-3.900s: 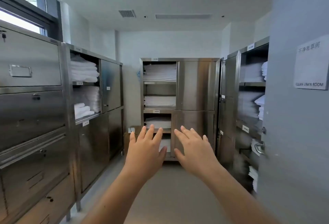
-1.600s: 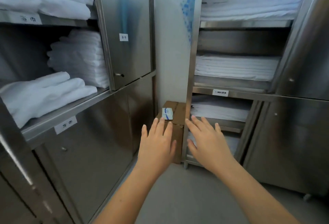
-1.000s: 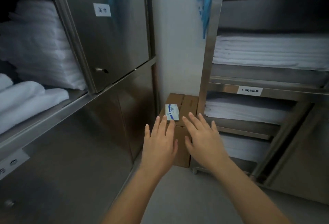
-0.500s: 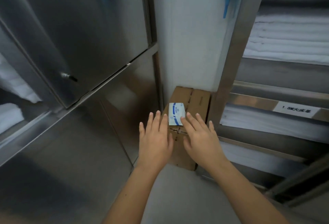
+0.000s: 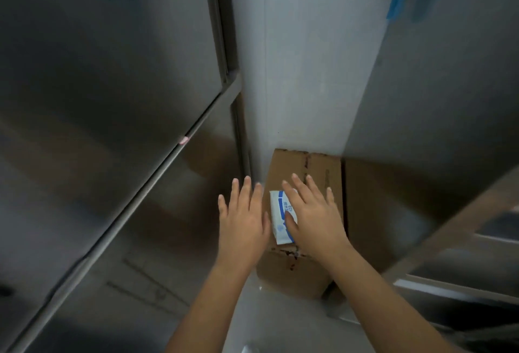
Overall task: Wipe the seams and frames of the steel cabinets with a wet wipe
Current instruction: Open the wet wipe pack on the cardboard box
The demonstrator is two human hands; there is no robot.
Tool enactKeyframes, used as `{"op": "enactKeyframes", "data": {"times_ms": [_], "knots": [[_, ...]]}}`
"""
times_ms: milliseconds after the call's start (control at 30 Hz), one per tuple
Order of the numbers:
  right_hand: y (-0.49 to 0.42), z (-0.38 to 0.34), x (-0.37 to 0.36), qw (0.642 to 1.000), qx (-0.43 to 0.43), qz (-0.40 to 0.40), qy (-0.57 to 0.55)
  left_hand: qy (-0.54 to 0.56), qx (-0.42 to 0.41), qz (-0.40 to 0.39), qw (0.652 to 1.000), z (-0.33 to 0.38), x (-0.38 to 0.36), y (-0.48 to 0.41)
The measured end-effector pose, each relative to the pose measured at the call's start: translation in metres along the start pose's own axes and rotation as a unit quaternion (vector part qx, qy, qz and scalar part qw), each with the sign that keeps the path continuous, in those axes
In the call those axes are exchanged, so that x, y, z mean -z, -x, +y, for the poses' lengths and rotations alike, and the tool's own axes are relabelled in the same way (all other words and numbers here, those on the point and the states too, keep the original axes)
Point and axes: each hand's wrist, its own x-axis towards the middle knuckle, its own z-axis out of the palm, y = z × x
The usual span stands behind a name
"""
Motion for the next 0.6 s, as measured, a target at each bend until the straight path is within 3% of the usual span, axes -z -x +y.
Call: {"op": "enactKeyframes", "data": {"times_ms": [300,600], "knots": [[-0.101,0.024,-0.073,0.999,0.008,0.046,0.013,-0.025,-0.04,-0.057,0.997,-0.027,-0.048,-0.108],[-0.12,0.073,-0.176,0.999,-0.009,0.027,0.013,-0.045,-0.015,-0.094,0.994,-0.044,-0.162,-0.133]]}}
